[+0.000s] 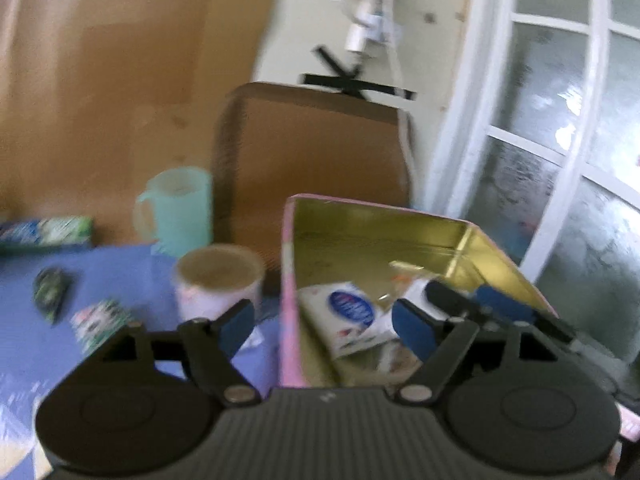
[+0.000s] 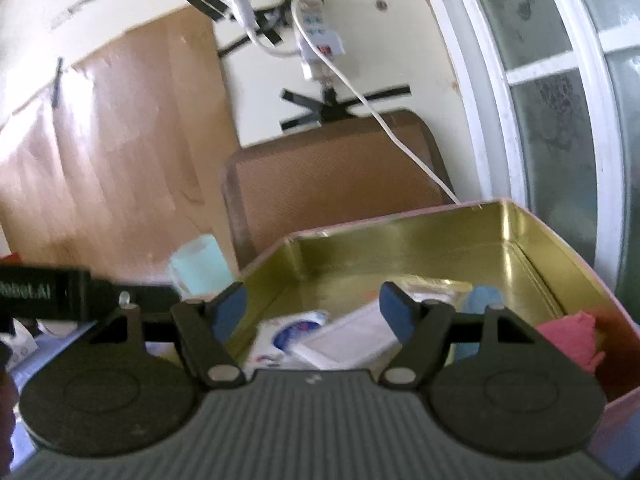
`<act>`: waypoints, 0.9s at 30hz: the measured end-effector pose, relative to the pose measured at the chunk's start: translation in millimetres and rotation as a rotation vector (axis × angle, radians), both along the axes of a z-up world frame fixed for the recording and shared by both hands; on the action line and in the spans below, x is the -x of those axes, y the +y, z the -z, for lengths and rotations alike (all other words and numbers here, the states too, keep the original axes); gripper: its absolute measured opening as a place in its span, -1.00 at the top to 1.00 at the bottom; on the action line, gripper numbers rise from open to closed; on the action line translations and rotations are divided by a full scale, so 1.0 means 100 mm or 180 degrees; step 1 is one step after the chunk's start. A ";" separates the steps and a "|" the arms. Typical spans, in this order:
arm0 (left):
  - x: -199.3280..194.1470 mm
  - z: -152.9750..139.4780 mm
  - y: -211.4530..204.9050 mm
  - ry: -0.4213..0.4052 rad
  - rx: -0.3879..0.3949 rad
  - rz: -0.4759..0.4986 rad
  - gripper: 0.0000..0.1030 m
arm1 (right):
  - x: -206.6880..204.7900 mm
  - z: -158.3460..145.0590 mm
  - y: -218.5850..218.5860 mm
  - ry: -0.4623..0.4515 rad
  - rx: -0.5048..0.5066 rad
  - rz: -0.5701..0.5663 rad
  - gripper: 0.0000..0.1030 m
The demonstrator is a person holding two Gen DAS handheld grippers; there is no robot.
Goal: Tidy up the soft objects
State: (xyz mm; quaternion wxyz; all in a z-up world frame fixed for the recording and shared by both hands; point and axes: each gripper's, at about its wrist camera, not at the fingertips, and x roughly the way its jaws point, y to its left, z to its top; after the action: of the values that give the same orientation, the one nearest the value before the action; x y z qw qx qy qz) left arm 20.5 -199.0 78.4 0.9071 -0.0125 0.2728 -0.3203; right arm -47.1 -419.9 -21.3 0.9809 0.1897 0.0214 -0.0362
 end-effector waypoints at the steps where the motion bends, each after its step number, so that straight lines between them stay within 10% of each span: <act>1: 0.03 0.01 0.08 -0.0002 -0.0021 -0.0073 -0.52 | 0.02 -0.02 0.06 -0.0054 0.0019 -0.0007 -0.47; 15: 0.14 0.34 1.69 0.0018 -0.0324 -0.1490 -0.63 | -0.04 -0.32 1.08 -0.0150 0.0247 -0.0996 -0.47; 21: 0.03 0.50 2.01 -0.0108 -0.0603 -0.1710 -0.65 | -0.21 -0.39 1.35 0.0144 0.0207 -0.1424 -0.47; 27: -0.01 0.69 2.20 0.0061 -0.0331 -0.1757 -0.67 | -0.46 -0.42 1.65 0.0466 0.0337 -0.1675 -0.46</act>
State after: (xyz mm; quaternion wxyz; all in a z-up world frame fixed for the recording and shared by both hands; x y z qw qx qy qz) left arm 21.5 20.8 9.1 0.9568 -0.0428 0.2837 -0.0465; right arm -1.5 -255.3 20.2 0.9610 0.1229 0.1389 0.2051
